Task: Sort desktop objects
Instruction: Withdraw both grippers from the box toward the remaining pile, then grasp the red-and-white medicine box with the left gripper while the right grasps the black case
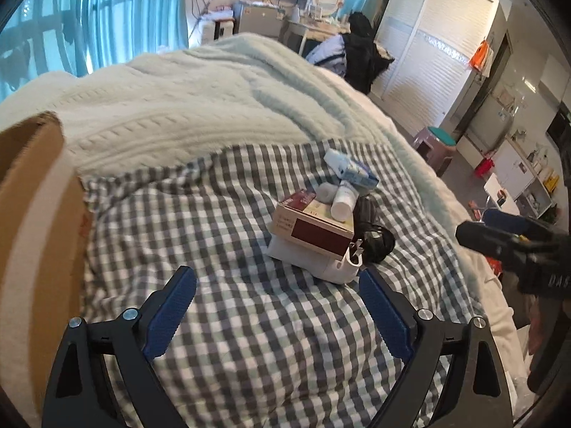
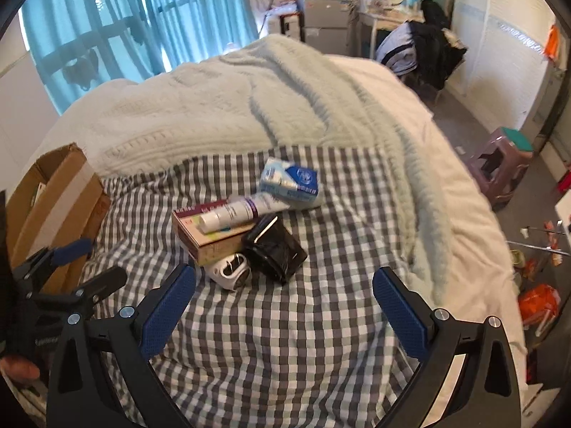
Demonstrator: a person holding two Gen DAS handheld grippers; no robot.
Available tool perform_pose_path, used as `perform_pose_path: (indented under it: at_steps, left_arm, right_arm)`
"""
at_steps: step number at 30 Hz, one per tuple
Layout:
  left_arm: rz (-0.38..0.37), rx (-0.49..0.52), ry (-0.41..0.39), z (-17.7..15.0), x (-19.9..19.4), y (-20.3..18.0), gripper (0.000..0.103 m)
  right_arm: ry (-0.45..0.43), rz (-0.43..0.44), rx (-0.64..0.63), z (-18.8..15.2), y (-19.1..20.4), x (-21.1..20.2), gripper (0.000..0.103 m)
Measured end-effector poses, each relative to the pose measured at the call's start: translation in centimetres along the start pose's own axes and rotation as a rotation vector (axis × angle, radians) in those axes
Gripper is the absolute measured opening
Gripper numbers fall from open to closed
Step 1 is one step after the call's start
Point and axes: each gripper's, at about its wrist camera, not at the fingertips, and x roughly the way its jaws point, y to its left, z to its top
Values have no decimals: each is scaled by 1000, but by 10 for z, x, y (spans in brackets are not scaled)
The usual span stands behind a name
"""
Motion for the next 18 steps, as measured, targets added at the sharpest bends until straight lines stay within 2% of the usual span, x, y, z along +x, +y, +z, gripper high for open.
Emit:
perform_pose_path:
  at_steps: [6,9,18]
  left_arm:
    - [-25,50,25,2,30,-11,95]
    - [-38,44,38,4,42,-11,95]
    - [-80,58,53,10,73,-14,95]
  right_arm:
    - [62,-15,-87,2,-17,41,100]
    - [84,8,-119,3,-21,54,100]
    - [140,35,-256,0,-4,95,100]
